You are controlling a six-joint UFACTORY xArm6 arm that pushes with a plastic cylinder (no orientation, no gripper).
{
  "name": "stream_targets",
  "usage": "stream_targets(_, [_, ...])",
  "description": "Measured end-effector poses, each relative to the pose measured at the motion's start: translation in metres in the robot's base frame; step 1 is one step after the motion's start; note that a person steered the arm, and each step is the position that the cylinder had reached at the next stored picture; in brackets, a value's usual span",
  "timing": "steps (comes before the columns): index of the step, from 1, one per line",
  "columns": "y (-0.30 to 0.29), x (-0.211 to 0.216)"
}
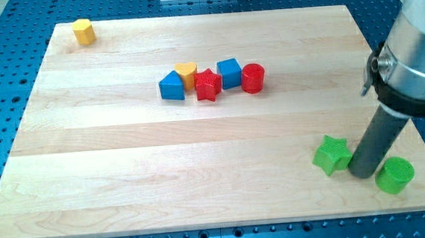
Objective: Push the green star towards top of the board
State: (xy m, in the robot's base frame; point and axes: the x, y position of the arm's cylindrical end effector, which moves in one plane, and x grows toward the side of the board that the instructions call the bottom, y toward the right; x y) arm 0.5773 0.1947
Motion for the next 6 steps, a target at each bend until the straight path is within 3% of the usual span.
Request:
stream_targets(1, [-0.043, -0.009])
stream_targets(2, [-0.019, -0.072])
stream_targets(3, [-0.008, -0.087])
stream_targets(4, [-0.025, -0.021])
stream_targets(5, [-0.076, -0.021])
stream_targets(6, [-0.027, -0.08])
